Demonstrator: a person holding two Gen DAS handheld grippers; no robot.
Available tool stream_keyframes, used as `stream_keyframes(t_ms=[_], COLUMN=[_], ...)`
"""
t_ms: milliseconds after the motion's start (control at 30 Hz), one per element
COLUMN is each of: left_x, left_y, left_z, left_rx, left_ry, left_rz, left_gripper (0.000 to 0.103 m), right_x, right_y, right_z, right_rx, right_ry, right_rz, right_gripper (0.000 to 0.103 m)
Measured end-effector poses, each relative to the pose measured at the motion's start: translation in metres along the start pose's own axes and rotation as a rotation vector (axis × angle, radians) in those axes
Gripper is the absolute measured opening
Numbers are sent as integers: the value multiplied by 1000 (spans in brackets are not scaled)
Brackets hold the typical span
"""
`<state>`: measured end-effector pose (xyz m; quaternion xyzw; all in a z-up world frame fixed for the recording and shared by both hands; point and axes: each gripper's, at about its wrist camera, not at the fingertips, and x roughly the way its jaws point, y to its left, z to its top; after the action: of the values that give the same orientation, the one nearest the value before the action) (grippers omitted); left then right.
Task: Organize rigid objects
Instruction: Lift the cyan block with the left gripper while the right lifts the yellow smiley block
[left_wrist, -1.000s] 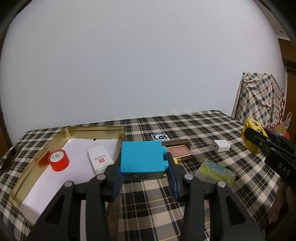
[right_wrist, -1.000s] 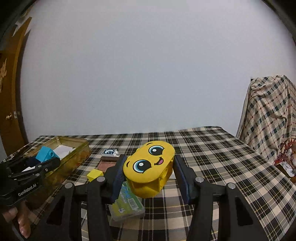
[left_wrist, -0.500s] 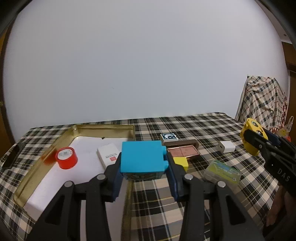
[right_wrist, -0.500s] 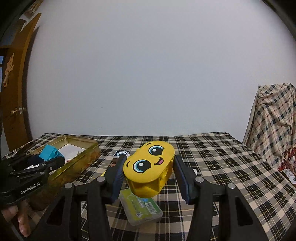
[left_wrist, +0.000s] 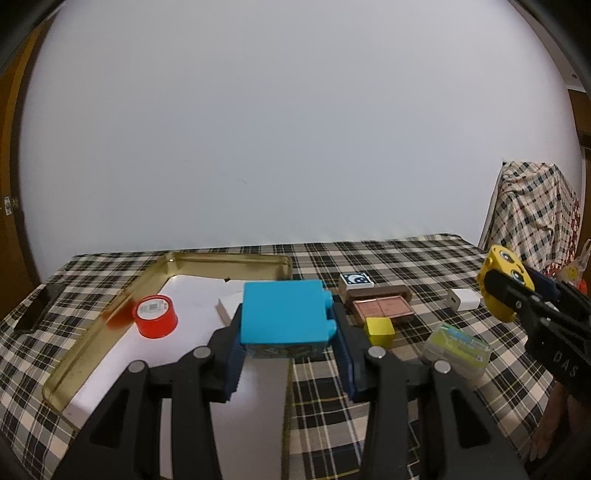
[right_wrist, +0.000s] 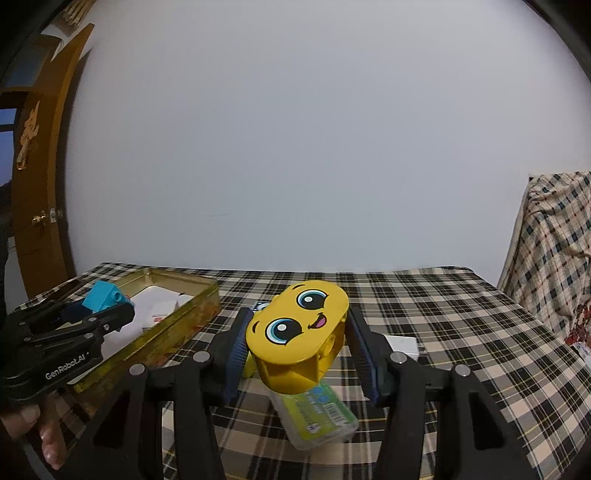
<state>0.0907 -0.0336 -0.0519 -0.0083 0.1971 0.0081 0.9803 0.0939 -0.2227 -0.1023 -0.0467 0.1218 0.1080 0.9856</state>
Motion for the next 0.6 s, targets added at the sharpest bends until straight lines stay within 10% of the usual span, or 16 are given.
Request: stream_keyframes(t_ms=[600], left_x=[-5], left_y=[27], left_z=[0], left_rx=[-35], left_ry=[-5], left_rz=[28], left_gripper=[42], right_x=[2], right_y=[28], right_z=[0], right_rx=[-21], right_ry=[-1], right_rz=[57], right_gripper=[54])
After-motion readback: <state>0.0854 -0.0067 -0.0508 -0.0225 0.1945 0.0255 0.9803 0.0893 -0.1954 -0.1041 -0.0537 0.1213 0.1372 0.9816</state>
